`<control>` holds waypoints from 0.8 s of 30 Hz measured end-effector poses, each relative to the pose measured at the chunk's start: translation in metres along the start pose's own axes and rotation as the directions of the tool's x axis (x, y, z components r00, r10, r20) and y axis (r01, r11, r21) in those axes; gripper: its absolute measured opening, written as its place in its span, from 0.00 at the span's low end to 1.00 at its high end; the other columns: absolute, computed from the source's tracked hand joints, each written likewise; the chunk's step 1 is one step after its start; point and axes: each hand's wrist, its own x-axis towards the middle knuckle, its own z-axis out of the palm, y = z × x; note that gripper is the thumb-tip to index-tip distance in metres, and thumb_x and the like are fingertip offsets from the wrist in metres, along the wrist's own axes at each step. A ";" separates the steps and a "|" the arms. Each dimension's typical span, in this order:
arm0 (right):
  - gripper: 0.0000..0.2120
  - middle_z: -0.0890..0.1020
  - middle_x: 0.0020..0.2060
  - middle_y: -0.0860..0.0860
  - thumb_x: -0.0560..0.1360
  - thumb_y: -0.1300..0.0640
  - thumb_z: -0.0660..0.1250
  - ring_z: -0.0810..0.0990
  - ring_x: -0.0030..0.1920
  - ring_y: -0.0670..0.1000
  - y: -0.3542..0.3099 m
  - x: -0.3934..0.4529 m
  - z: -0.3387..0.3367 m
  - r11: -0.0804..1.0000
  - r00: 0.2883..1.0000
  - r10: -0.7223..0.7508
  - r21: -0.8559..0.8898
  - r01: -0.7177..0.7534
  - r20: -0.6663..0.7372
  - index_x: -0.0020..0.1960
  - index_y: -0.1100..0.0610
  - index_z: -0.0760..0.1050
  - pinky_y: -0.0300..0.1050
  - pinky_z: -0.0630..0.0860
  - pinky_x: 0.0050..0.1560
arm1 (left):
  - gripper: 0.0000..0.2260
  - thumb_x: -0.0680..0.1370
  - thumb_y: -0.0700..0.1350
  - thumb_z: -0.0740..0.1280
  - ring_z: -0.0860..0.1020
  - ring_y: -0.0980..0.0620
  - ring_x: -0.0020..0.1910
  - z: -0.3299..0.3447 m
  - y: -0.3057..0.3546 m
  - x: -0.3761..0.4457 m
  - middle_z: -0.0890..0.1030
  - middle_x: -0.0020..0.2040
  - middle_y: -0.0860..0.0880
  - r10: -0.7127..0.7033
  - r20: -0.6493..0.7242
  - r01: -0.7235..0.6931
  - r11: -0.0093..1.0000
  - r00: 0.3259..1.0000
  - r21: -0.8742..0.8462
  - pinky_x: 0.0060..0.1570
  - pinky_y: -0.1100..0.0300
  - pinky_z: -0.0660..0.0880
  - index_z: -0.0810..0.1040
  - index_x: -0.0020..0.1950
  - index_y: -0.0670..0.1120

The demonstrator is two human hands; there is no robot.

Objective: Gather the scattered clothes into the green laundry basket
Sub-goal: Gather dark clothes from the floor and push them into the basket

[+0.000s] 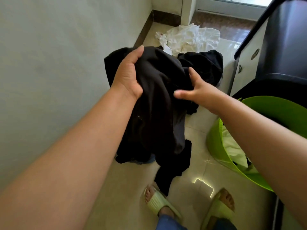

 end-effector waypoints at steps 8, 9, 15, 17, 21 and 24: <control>0.58 0.74 0.66 0.52 0.48 0.25 0.73 0.71 0.68 0.53 0.009 0.007 0.039 0.948 0.937 -0.223 -0.283 0.144 -0.270 0.71 0.54 0.68 0.53 0.70 0.68 | 0.19 0.81 0.50 0.60 0.76 0.38 0.58 0.075 -0.018 -0.032 0.77 0.60 0.34 -0.056 0.018 0.058 0.968 0.998 -0.246 0.56 0.46 0.70 0.73 0.64 0.36; 0.50 0.77 0.62 0.51 0.52 0.31 0.75 0.74 0.64 0.51 0.009 0.009 0.038 0.968 0.920 -0.160 -0.240 0.075 -0.357 0.68 0.52 0.70 0.52 0.72 0.64 | 0.21 0.81 0.51 0.60 0.75 0.37 0.61 0.076 -0.018 -0.033 0.76 0.63 0.34 -0.050 0.023 0.054 0.957 0.999 -0.286 0.58 0.45 0.70 0.71 0.67 0.37; 0.14 0.81 0.45 0.51 0.69 0.52 0.70 0.79 0.48 0.52 -0.006 0.002 0.001 0.998 0.895 0.002 -0.061 -0.032 -0.446 0.53 0.53 0.75 0.49 0.75 0.51 | 0.14 0.76 0.49 0.68 0.80 0.36 0.55 0.015 -0.013 -0.015 0.81 0.58 0.38 -0.054 -0.127 0.030 0.982 0.990 -0.187 0.54 0.40 0.77 0.77 0.59 0.45; 0.09 0.80 0.42 0.52 0.71 0.59 0.66 0.79 0.46 0.53 -0.026 -0.006 -0.014 1.000 0.885 -0.010 0.006 0.014 -0.466 0.52 0.53 0.75 0.47 0.75 0.48 | 0.21 0.71 0.49 0.74 0.82 0.40 0.51 -0.021 -0.023 0.000 0.82 0.57 0.41 -0.055 -0.342 0.074 0.996 0.938 0.044 0.47 0.45 0.81 0.76 0.61 0.46; 0.08 0.78 0.36 0.47 0.71 0.62 0.65 0.77 0.38 0.47 -0.062 -0.016 -0.022 0.992 0.933 -0.115 -0.089 0.090 -0.340 0.48 0.51 0.76 0.41 0.74 0.40 | 0.53 0.53 0.59 0.81 0.77 0.38 0.60 -0.053 -0.057 0.013 0.73 0.68 0.39 0.016 -0.546 0.299 0.822 0.838 0.484 0.49 0.46 0.81 0.64 0.74 0.48; 0.10 0.79 0.36 0.47 0.72 0.64 0.65 0.78 0.40 0.48 -0.075 -0.025 -0.026 0.989 0.969 -0.124 -0.104 0.104 -0.212 0.45 0.50 0.76 0.43 0.76 0.43 | 0.60 0.64 0.61 0.77 0.52 0.33 0.76 -0.048 -0.065 0.003 0.42 0.78 0.36 0.260 -0.247 0.177 0.267 0.933 0.947 0.72 0.37 0.57 0.36 0.78 0.52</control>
